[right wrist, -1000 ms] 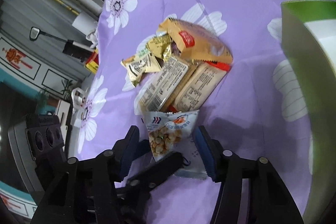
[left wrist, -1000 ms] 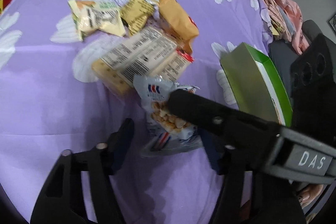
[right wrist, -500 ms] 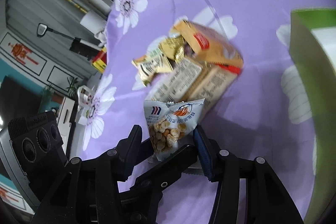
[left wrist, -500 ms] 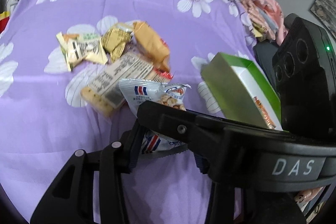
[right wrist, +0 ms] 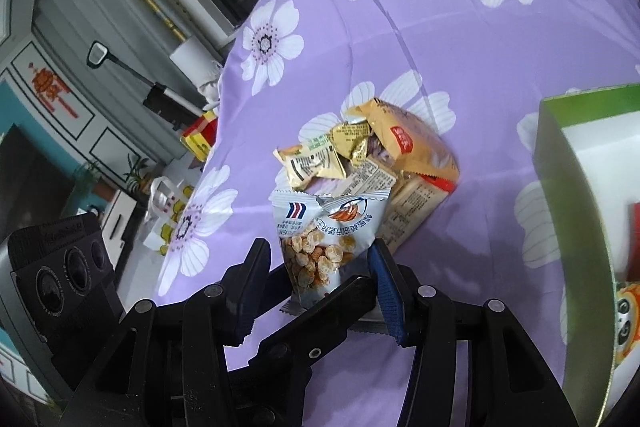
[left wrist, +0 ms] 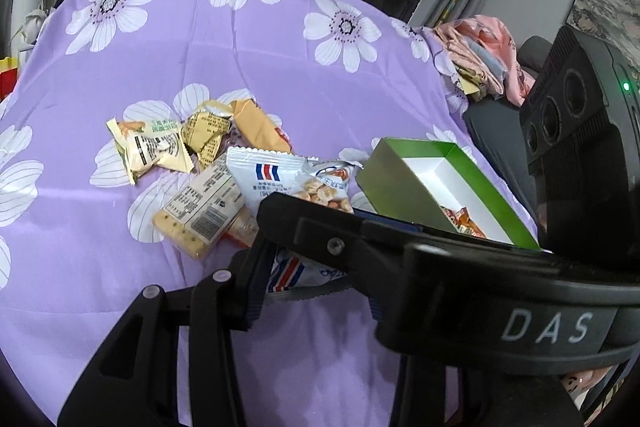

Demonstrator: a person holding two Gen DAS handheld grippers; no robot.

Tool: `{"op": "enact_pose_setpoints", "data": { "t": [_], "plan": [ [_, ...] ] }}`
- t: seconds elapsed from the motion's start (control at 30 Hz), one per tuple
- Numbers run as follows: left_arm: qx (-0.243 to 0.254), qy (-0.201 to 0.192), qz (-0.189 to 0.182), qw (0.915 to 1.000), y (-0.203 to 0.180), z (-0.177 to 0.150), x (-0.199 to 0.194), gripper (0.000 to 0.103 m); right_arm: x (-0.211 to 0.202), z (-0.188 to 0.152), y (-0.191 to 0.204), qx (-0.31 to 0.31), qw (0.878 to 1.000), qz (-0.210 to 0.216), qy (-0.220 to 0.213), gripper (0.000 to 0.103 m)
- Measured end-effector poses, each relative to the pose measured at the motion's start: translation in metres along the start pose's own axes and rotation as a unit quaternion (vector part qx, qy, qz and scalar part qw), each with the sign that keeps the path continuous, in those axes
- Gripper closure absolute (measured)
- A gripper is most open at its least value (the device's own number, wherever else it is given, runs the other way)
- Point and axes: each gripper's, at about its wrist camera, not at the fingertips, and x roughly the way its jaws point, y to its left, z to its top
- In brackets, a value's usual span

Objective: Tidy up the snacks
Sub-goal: 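Carry the peanut bag with the right tool over the white box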

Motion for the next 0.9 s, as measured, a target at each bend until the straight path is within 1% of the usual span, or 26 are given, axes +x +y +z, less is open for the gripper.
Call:
{"op": "enact_pose_setpoints", "data": {
  "t": [0.2, 0.27, 0.37, 0.43, 0.5, 0.57, 0.67, 0.83, 0.9],
  "plan": [
    [-0.001, -0.019, -0.002, 0.9998, -0.009, 0.002, -0.008, 0.064, -0.009, 0.002, 0.006, -0.008, 1.0, -0.004, -0.012, 0.049],
    [0.013, -0.028, 0.0, 0.9995, -0.018, 0.003, -0.013, 0.064, -0.015, 0.002, 0.009, -0.018, 1.0, -0.01, -0.017, 0.049],
    [0.03, -0.042, -0.003, 0.9987, -0.034, 0.006, -0.015, 0.064, -0.029, 0.002, 0.014, -0.038, 0.998, -0.03, -0.031, 0.049],
    [0.043, -0.047, -0.001, 0.9979, -0.046, 0.01, -0.016, 0.064, -0.039, 0.005, 0.012, -0.04, 0.997, -0.04, -0.042, 0.049],
    [0.053, -0.052, -0.001, 0.9973, -0.055, 0.014, -0.016, 0.064, -0.048, 0.006, 0.008, -0.035, 0.997, -0.04, -0.054, 0.049],
    [0.061, -0.054, -0.009, 0.9966, -0.064, 0.017, -0.015, 0.064, -0.061, 0.009, 0.002, -0.031, 0.996, -0.042, -0.069, 0.049],
    [0.073, -0.055, -0.012, 0.9957, -0.08, 0.021, -0.012, 0.064, -0.074, 0.013, -0.006, -0.025, 0.995, -0.045, -0.08, 0.049],
    [0.099, -0.048, -0.023, 0.9936, -0.107, 0.03, 0.0, 0.064, -0.096, 0.019, -0.026, -0.007, 0.994, -0.053, -0.1, 0.049],
    [0.106, -0.048, -0.024, 0.9929, -0.115, 0.033, 0.002, 0.064, -0.103, 0.021, -0.035, 0.003, 0.993, -0.049, -0.11, 0.049]
  ]
}}
